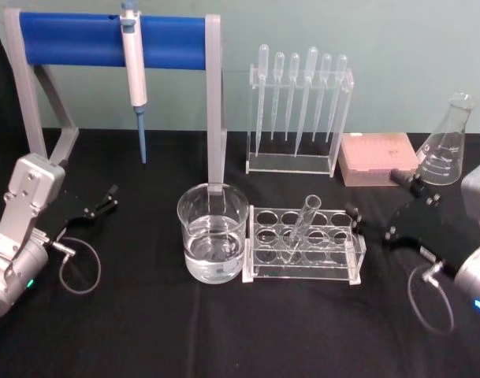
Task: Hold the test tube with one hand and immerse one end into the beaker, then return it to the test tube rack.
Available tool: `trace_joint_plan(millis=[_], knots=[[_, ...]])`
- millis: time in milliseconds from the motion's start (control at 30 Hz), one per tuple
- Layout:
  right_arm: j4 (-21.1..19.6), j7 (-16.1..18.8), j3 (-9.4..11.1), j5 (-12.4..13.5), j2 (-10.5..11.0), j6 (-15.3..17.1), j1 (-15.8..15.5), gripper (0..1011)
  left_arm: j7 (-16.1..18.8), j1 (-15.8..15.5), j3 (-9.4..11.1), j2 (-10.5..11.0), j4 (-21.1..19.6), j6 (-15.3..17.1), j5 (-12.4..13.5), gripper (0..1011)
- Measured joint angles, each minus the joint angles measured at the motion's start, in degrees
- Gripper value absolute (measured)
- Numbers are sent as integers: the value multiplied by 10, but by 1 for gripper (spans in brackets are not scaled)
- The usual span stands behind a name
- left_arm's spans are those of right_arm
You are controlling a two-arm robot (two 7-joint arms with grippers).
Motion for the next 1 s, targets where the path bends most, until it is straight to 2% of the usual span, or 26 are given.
trace_joint_plan(millis=[33, 67, 333, 400, 500, 700, 1000], knots=[[-2, 18, 0, 8, 4, -3, -5, 1004, 0, 0, 0, 0, 0, 0, 0, 1000], [-2, 18, 0, 8, 4, -3, -5, 1004, 0, 0, 0, 0, 0, 0, 0, 1000], [0, 100, 0, 42, 17, -9, -17, 1004, 0, 0, 0, 0, 0, 0, 0, 1000], [2, 105, -1, 44, 16, -10, -16, 1004, 0, 0, 0, 0, 0, 0, 0, 1000], [10, 137, -7, 51, 9, -14, -6, 1004, 0, 0, 0, 0, 0, 0, 0, 1000], [20, 176, -19, 51, -10, -16, 18, 1004, 0, 0, 0, 0, 0, 0, 0, 1000], [42, 202, -30, 39, -44, -14, 49, 1004, 0, 0, 0, 0, 0, 0, 0, 1000]])
